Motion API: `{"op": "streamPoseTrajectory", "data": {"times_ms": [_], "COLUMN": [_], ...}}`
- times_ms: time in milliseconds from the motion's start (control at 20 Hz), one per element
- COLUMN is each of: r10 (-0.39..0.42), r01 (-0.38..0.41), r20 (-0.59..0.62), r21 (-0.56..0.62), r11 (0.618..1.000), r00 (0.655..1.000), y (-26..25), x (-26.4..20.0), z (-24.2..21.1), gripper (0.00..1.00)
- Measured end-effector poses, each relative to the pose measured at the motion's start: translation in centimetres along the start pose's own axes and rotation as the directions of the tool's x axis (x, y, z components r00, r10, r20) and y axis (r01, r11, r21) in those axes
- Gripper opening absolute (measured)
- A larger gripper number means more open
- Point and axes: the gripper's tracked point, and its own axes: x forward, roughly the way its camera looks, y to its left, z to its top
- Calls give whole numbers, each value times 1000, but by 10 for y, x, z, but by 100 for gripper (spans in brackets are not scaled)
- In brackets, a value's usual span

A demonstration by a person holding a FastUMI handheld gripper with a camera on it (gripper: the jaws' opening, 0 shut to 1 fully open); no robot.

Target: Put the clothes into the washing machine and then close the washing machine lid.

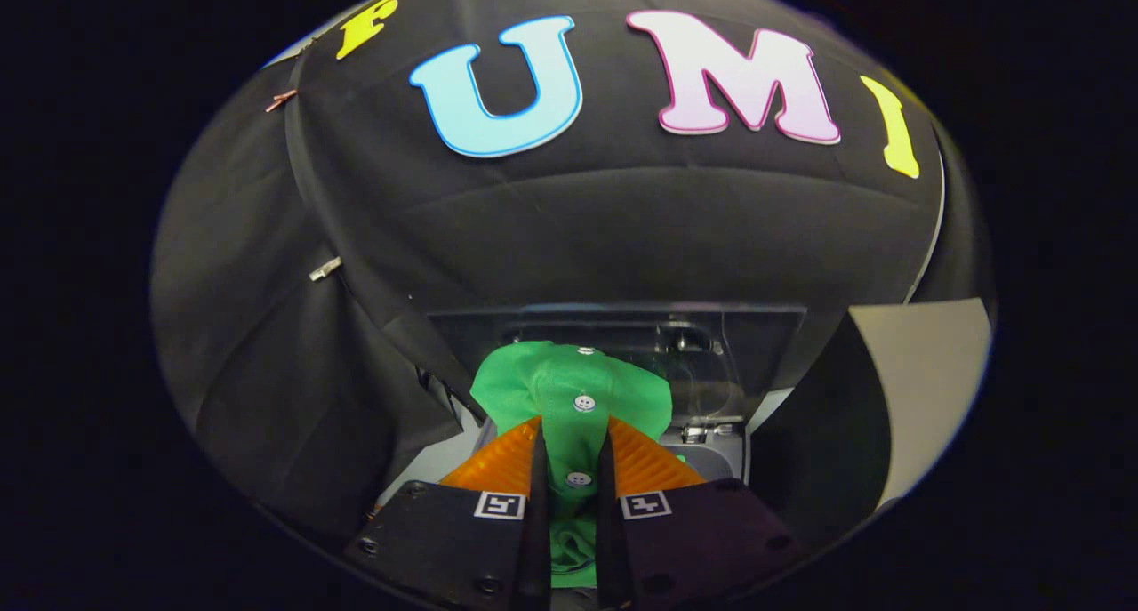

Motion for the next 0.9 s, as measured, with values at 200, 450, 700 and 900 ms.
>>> {"op": "streamPoseTrajectory", "data": {"times_ms": [200,450,700,900], "r10": [-36,-86,-121,-144], "r01": [36,85,122,139], "r20": [-57,-137,-152,-114], "r21": [-4,-10,-7,-54], "r11": [999,996,993,989], "r00": [998,987,981,983], "y": [-20,-37,-44,-45], "x": [44,76,79,71], "z": [-44,-87,-90,-79], "gripper": [24,50,100,100]}}
